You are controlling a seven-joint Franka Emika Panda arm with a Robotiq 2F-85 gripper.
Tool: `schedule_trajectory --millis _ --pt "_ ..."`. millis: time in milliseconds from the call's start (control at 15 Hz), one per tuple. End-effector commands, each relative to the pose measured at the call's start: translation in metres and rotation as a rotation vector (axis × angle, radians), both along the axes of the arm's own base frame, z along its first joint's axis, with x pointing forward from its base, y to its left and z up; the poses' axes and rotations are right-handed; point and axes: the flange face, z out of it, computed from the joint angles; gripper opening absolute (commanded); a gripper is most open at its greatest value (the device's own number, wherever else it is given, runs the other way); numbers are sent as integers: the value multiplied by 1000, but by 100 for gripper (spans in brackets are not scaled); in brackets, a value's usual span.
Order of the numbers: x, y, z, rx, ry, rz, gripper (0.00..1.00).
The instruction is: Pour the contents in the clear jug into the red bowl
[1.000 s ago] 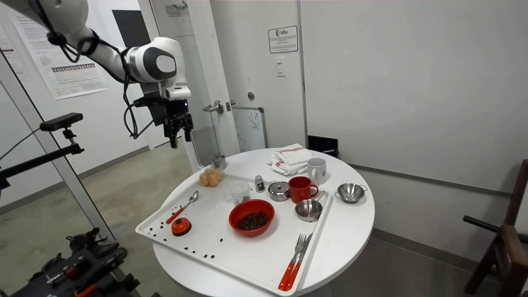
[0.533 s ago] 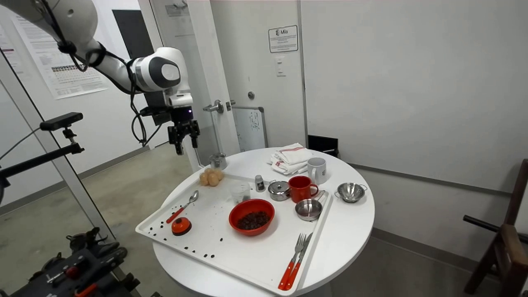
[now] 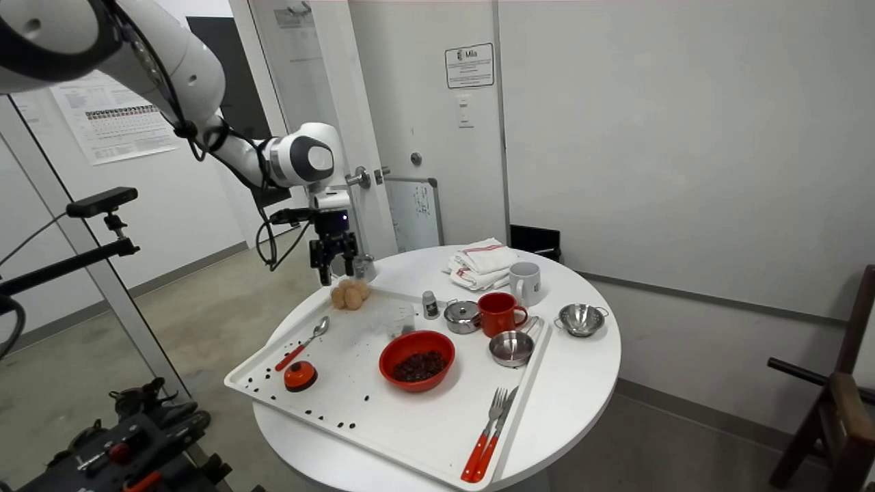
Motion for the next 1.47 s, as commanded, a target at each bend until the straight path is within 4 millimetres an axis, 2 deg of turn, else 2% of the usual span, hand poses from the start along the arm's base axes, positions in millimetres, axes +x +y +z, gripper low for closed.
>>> schedule_trajectory --millis 0,200,733,800,867,1000,1133,1267,1400 --pt "27 -24 -13 -12 -4 -42 100" --pt "38 -37 -29 -15 -4 -67 100" --pt "49 -24 -83 16 73 -18 100" --pt "50 -24 -87 22 84 -16 97" --pt "51 -25 -91 28 95 -14 87" --pt "52 -29 -98 36 112 -19 85" --pt "53 -34 -104 47 128 -30 61" --pt "54 -39 -109 58 140 -36 53" --pt "55 -43 -113 65 149 -43 36"
